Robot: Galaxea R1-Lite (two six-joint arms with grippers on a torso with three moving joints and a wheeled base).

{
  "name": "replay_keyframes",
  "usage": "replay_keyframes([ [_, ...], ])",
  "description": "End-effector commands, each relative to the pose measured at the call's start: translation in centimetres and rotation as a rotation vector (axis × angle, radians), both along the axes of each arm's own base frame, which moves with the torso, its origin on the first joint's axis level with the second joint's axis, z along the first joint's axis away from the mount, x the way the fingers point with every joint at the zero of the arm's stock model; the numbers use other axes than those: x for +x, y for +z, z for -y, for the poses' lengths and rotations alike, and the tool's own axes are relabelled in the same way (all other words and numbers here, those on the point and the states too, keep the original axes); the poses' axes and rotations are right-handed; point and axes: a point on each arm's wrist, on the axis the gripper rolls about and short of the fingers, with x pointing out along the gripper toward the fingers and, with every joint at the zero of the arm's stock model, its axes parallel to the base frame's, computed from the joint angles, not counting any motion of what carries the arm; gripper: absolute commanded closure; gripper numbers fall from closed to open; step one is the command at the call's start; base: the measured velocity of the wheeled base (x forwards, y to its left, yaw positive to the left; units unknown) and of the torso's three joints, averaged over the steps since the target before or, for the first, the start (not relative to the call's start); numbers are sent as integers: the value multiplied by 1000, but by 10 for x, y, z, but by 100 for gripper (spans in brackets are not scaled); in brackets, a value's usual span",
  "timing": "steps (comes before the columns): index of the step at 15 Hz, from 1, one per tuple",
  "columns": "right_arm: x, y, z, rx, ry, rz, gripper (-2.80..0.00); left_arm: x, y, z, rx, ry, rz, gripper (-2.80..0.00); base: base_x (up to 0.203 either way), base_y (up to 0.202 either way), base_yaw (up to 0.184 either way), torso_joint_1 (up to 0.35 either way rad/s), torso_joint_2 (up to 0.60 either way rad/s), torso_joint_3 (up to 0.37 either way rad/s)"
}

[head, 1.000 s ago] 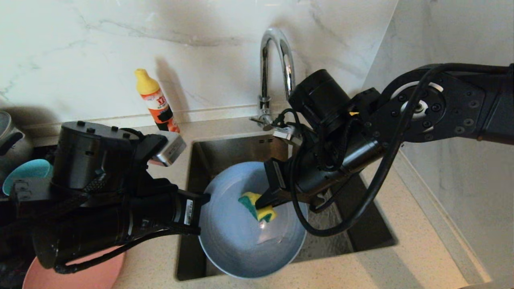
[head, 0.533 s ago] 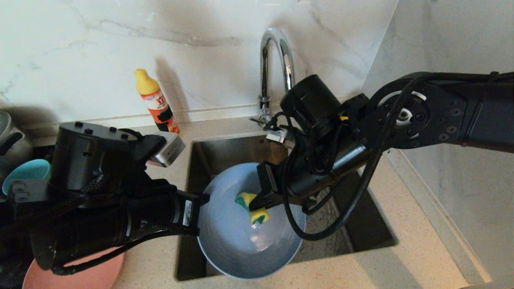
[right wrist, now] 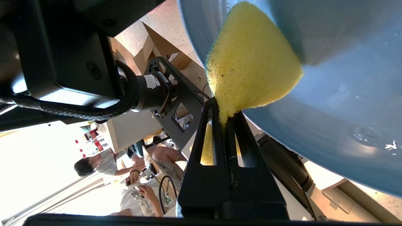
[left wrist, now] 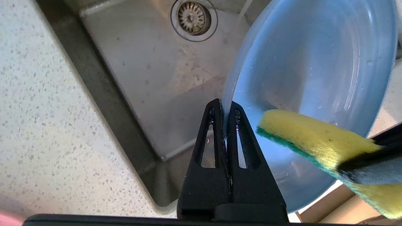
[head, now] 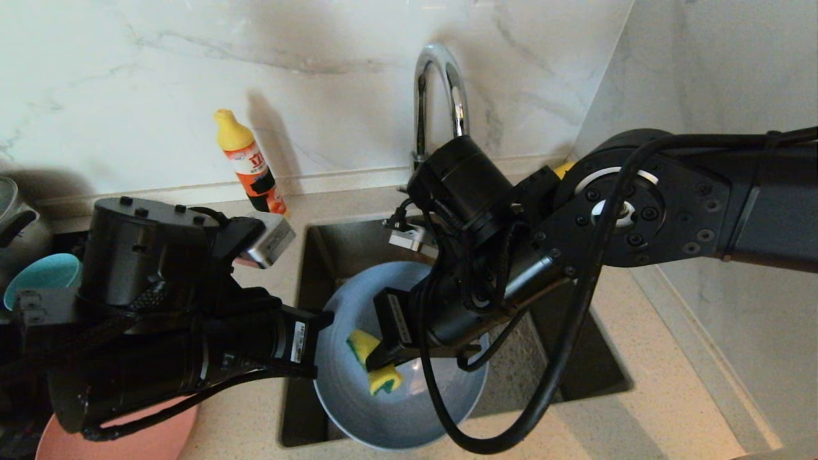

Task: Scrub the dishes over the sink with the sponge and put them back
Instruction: Wipe the plate

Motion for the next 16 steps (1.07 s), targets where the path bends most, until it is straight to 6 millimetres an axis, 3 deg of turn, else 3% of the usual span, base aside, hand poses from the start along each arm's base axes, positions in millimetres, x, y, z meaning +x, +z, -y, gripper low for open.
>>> replay_keyframes([
  [1, -3, 1, -1, 0, 8, -7, 0, 0, -3, 0, 4, 4, -7, 0, 0, 0, 0, 0, 0, 0],
  [10, 9, -16, -10, -12, -1, -17, 0, -5, -1, -4, -4, 3, -3, 0, 0, 0, 0, 0, 0, 0],
  [16, 28, 4, 24, 29, -96, 19, 0, -7, -1, -5, -6, 2, -2, 0, 0, 0, 0, 0, 0, 0],
])
